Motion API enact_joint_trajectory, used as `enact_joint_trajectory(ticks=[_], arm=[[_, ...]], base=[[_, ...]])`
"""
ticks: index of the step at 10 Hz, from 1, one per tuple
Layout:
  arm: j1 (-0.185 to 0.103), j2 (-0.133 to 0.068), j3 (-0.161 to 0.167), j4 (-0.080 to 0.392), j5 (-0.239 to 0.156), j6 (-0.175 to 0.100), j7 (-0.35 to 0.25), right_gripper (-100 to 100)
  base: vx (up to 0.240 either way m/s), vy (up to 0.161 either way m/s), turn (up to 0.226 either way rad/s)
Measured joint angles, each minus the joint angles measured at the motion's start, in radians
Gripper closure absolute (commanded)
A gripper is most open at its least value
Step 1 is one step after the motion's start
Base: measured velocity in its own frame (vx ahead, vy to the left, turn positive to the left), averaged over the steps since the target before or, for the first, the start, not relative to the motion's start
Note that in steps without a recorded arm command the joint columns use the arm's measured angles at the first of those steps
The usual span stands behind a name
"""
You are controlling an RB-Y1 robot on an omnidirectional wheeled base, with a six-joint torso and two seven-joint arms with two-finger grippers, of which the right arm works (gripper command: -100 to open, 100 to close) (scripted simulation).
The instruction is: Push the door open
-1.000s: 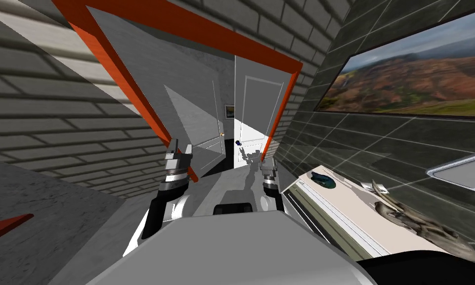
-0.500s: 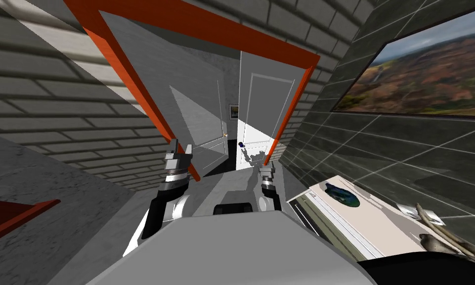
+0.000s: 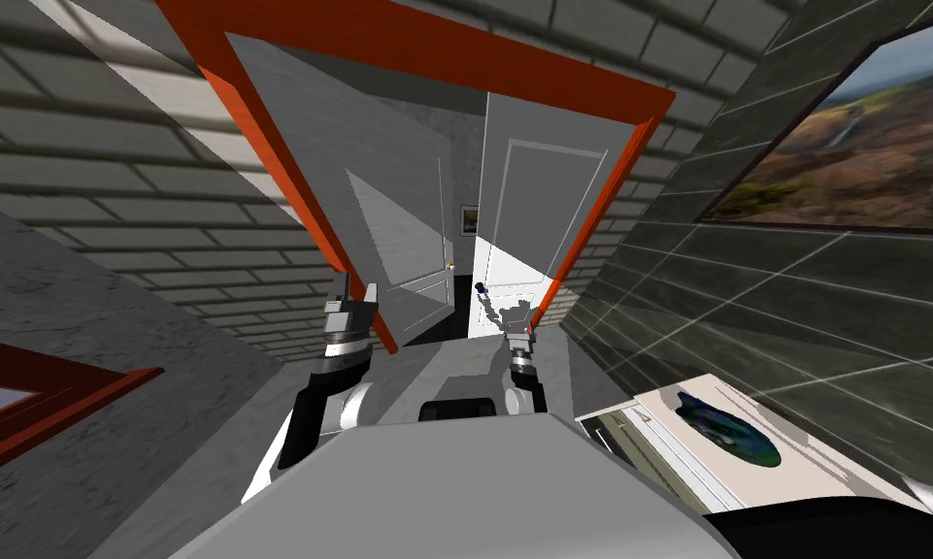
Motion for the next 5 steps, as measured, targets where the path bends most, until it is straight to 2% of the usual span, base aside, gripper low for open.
enact_joint_trajectory(ticks=[1, 3, 4, 5], arm=[[-0.009, 0.002, 0.004, 0.025, -0.008, -0.006, -0.013, -100], [-0.022, 0.002, 0.012, 0.069, -0.032, -0.017, -0.045, -100], [-0.033, 0.004, 0.016, 0.099, -0.044, -0.024, -0.064, -100], [-0.04, 0.012, 0.026, 0.135, -0.055, -0.038, -0.082, -100]], base=[[0.081, -0.052, 0.118], [0.115, -0.089, 0.215], [0.117, -0.083, 0.239], [0.151, -0.109, 0.39]])
